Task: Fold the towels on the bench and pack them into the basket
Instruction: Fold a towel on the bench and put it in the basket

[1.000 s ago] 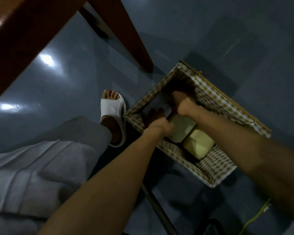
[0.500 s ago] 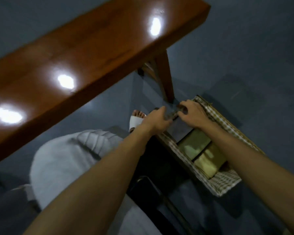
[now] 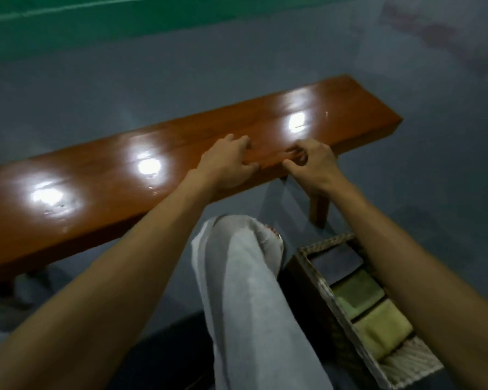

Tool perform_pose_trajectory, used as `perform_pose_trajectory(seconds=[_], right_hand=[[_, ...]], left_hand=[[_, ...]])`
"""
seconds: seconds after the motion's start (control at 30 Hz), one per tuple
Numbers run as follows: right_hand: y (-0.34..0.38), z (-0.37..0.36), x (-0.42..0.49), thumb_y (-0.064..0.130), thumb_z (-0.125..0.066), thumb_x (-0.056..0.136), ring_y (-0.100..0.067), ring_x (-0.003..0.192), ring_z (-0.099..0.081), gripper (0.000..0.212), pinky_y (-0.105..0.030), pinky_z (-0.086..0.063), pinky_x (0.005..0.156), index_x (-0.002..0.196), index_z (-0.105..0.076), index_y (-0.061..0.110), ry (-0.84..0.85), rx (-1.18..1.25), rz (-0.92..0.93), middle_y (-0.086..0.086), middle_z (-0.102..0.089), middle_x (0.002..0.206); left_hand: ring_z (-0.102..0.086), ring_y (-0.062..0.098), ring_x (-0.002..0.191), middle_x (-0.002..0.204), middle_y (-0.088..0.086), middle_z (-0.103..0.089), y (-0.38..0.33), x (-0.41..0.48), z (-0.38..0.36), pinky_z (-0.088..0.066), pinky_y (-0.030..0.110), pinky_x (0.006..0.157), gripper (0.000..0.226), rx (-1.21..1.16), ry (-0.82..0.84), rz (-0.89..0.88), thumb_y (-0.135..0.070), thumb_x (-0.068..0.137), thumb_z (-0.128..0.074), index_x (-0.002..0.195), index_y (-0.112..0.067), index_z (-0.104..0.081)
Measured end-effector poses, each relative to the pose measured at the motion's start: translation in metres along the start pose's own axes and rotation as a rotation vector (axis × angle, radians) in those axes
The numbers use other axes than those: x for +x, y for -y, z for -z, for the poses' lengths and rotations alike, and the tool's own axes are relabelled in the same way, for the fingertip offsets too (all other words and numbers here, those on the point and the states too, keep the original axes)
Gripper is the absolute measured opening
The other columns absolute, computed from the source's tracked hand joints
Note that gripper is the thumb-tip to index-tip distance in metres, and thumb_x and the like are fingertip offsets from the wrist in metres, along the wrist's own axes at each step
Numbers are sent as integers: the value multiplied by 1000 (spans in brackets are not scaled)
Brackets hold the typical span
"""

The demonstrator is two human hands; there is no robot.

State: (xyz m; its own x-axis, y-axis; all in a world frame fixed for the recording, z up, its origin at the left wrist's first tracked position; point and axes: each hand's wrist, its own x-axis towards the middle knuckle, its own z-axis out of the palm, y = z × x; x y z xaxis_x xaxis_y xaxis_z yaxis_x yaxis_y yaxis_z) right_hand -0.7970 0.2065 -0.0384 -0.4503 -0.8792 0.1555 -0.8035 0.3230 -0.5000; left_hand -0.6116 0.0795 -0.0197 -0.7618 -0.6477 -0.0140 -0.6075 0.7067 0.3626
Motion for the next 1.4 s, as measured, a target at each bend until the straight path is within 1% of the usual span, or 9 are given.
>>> perform_pose_trajectory(seconds=[0.17,0.27,0.4,0.57,0.73,0.83,0.93,1.2,1.4], right_hand=[[81,-32,38,43,-70,83,-24,103,-64,39,-34,-52,91,117,-70,23,134,-26,149,-6,-66,116],[137,-60,47,43,-68,86,-23,109,-61,39,-40,-53,95,121,-68,24,189,-18,242,-5,-63,120],[207,-103,50,33,-69,95,-19,115,-56,35,-32,-49,93,127,-64,20,263,-22,367,-4,-59,127],[288,-155,38,31,-67,94,-19,115,-57,32,-39,-53,97,124,-66,21,296,-5,469,-1,-61,124],[372,-201,27,52,-67,89,-15,101,-60,34,-36,-53,85,113,-71,28,347,65,576,3,-64,112],[421,-225,17,51,-69,90,-16,104,-62,36,-30,-45,80,114,-72,23,390,112,650,0,-66,118],[461,-253,5,46,-71,89,-22,102,-63,38,-32,-50,79,115,-73,18,418,129,714,-6,-66,116],[517,-324,-17,56,-74,81,-23,89,-61,47,-35,-54,75,108,-73,18,366,200,667,-6,-65,100],[536,-349,-12,52,-68,81,-29,92,-63,42,-44,-57,78,100,-66,14,274,184,501,-7,-68,96]], left_hand=[[-55,28,121,135,7,-55,88,-40,35,-52,45,97,56,-22,-60,132,-52,94,-65,141,-24,-53],[-58,27,116,130,8,-57,136,-75,53,-52,45,96,52,-58,-90,220,-48,92,-67,136,-24,-57],[-60,25,108,122,6,-61,192,-126,74,-50,37,88,46,-79,-142,344,-42,90,-71,131,-22,-60],[-61,20,107,127,5,-62,254,-195,97,-45,30,81,47,-89,-240,497,-41,91,-72,131,-21,-61],[-63,29,112,127,8,-64,311,-271,122,-55,46,93,51,-92,-420,678,-48,87,-69,129,-21,-63],[-59,33,115,127,10,-62,349,-316,132,-52,52,96,57,-40,-487,808,-58,82,-65,127,-22,-63],[-52,40,122,131,17,-58,386,-357,137,-47,55,100,54,12,-535,927,-53,87,-67,129,-19,-61],[-44,41,128,136,18,-51,456,-424,132,-39,54,103,47,45,-612,1151,-41,96,-64,134,-14,-57],[-48,42,125,137,22,-48,490,-435,133,-37,48,107,37,-12,-819,1240,-27,101,-57,131,-6,-59]])
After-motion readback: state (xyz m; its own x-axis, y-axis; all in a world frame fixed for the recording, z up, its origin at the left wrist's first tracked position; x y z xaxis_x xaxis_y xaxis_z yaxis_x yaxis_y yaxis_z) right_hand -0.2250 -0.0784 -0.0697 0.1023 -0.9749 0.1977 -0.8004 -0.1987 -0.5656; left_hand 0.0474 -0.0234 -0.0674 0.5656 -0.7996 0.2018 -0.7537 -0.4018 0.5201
